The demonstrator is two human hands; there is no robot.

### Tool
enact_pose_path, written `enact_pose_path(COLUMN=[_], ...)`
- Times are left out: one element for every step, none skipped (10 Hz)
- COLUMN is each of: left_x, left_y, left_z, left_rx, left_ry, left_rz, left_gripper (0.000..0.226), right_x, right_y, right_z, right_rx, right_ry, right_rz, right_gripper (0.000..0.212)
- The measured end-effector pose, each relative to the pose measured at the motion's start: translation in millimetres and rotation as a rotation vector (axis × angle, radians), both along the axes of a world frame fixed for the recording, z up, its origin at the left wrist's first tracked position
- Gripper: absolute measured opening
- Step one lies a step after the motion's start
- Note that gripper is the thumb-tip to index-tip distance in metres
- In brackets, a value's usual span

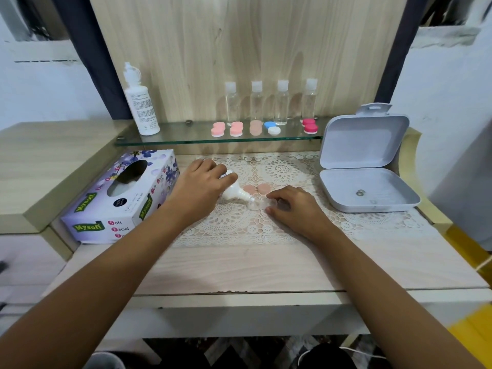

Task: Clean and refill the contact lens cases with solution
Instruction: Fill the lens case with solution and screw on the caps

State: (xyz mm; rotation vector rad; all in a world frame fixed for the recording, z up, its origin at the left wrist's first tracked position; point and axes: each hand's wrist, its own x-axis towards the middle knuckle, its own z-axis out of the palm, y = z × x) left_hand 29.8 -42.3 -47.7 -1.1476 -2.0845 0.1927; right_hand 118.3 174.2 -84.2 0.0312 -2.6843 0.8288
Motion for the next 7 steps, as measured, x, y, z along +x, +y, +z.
enact_pose_path(left_x=[0.0,0.5,0.5,-0.4,-0.5,-0.8,-1.5], left_y=[-0.1,0.3,0.3,0.2,0.4,0.1,-0.3], left_z=[-0.6,-0.3,-0.6,-1.0,-1.3,-1.7,-2.5], left_rx=[0.001,-0.001,-0.002,0.0,0.003,0.006,0.005], left_ry=[-0.003,-0.004,-0.009,-0.009,-0.008,-0.006,-0.007], left_rz=[0.0,0.001,0.006,0.01,0.006,0.009,0.013], left_gripper=[0.045,0.045,0.046,0.047,0.046,0.046,0.045], right_x=[0.0,-0.1,0.2,0.2,0.4,0.6,0.0], right_y=[-0.1,-0.1,0.0,-0.4,-0.5,-0.7,-1.0], right_z=[0.1,0.1,-0.5,-0.5,1.1,1.5,1.5], right_rx=[-0.004,-0.002,-0.003,0.001,0.002,0.01,0.001], right_ry=[-0.003,-0.003,0.001,0.001,-0.009,-0.015,-0.01], right_rz=[-0.001,-0.002,-0.001,0.0,-0.001,0.0,-0.004], right_gripper=[0.031,0.031,0.031,0.031,0.032,0.032,0.032])
